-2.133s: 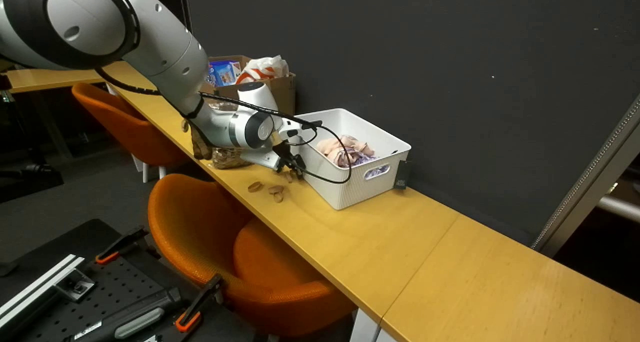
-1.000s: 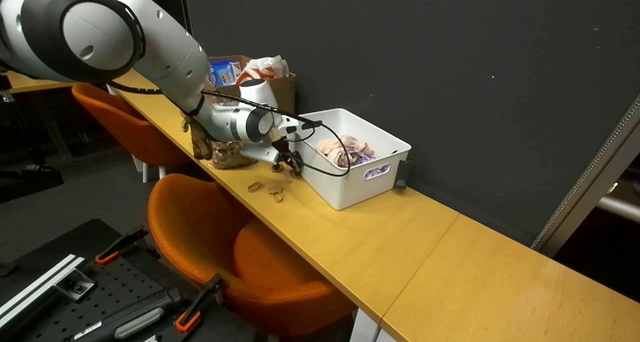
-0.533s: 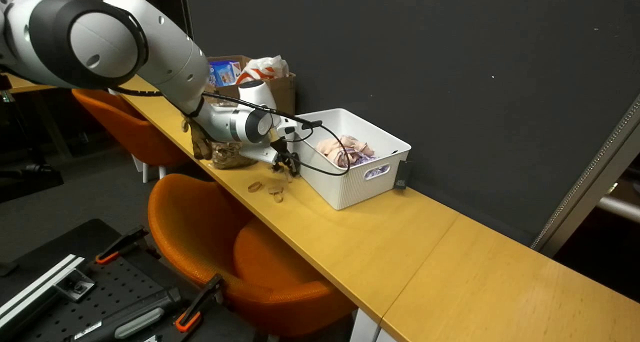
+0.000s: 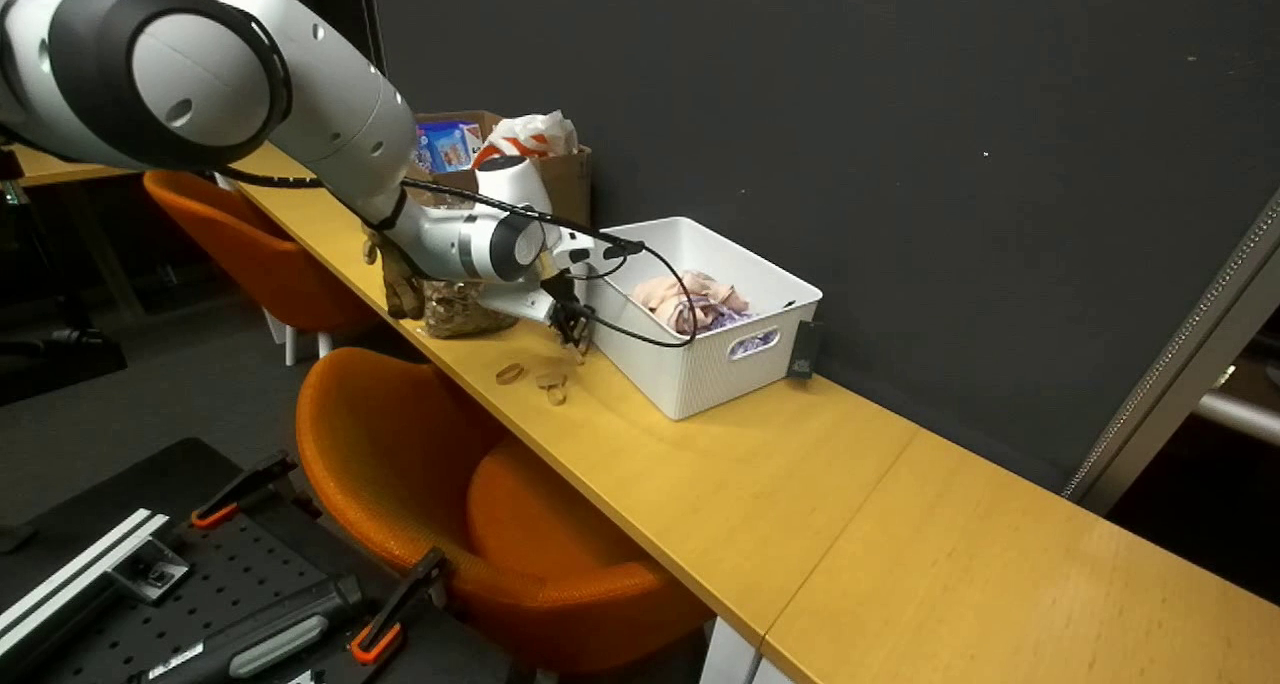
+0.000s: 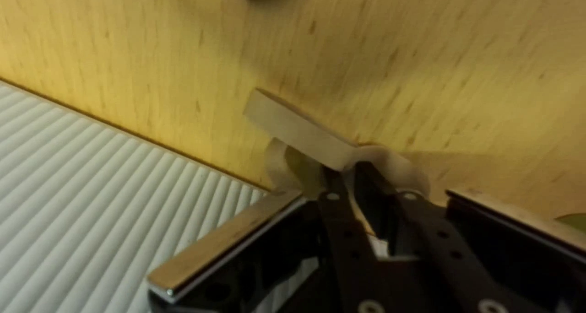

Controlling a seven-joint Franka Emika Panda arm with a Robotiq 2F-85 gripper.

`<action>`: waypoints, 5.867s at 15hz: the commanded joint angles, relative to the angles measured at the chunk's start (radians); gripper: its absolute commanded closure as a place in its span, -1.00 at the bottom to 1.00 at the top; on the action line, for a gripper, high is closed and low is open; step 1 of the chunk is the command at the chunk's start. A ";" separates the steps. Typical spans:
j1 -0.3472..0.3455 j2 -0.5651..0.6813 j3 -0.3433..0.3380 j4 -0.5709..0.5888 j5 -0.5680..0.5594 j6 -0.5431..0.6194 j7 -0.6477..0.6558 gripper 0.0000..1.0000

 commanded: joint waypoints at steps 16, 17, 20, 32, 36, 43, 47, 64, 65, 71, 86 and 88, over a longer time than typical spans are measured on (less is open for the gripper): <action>0.055 -0.223 -0.092 -0.290 -0.036 0.026 0.093 0.99; 0.046 -0.214 -0.088 -0.281 -0.032 0.027 0.087 0.99; 0.029 -0.197 -0.070 -0.273 -0.024 0.040 0.075 0.55; -0.013 -0.127 -0.039 -0.232 -0.002 0.043 0.058 -0.12; -0.015 -0.136 -0.036 -0.241 0.000 0.049 0.056 0.13; -0.006 -0.164 -0.039 -0.276 0.001 0.067 0.064 1.00; 0.012 -0.224 -0.050 -0.345 -0.005 0.076 0.075 0.99; 0.045 -0.480 -0.098 -0.667 -0.055 0.109 0.100 0.99; 0.040 -0.472 -0.095 -0.665 -0.055 0.116 0.095 0.99; 0.021 -0.429 -0.076 -0.644 -0.042 0.131 0.074 0.99; -0.018 -0.300 -0.030 -0.513 -0.013 0.107 0.043 -1.00; 0.007 -0.307 -0.045 -0.531 -0.008 0.107 0.079 -1.00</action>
